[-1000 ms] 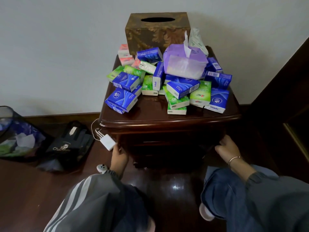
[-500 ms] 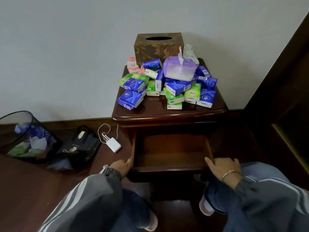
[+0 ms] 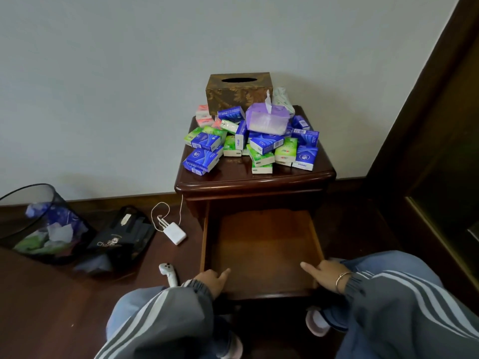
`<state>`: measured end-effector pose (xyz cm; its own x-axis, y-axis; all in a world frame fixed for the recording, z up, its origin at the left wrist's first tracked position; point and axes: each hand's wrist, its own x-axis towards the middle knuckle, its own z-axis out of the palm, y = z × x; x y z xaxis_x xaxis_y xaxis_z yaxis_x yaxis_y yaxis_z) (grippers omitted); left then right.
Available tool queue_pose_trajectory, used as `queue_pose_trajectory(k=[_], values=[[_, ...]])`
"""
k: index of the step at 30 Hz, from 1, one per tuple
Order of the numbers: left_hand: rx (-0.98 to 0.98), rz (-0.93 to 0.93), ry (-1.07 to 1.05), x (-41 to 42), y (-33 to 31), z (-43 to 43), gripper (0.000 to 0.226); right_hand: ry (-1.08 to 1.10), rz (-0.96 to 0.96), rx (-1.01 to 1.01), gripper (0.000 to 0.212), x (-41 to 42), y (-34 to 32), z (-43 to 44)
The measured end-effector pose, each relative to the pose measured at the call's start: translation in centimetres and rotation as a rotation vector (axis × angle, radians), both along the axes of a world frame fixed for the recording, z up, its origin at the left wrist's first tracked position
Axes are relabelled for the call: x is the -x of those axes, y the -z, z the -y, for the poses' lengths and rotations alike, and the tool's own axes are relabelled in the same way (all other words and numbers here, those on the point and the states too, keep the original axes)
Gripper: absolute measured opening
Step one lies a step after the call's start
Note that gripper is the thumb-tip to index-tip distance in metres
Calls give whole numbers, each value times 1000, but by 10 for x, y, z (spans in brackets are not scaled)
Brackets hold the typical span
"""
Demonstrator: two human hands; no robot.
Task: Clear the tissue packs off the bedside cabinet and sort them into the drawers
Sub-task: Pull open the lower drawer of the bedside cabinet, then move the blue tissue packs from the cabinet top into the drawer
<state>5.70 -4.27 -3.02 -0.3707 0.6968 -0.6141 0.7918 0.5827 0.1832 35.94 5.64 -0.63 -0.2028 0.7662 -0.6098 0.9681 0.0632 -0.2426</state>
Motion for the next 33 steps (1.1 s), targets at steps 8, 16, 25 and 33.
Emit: queue_pose_trajectory(k=[8, 16, 25, 33], values=[[61, 135, -39, 7, -16, -9, 64, -13, -89, 64, 64, 2, -9, -7], [-779, 117, -201, 50, -97, -39, 32, 104, -539, -750, 10, 18, -81, -51], [-1043, 216, -492, 76, -165, -141, 65, 359, -471, -1051, 47, 32, -118, -148], [-693, 146, -504, 87, -159, -196, 88, 318, -559, -733, 56, 49, -106, -180]])
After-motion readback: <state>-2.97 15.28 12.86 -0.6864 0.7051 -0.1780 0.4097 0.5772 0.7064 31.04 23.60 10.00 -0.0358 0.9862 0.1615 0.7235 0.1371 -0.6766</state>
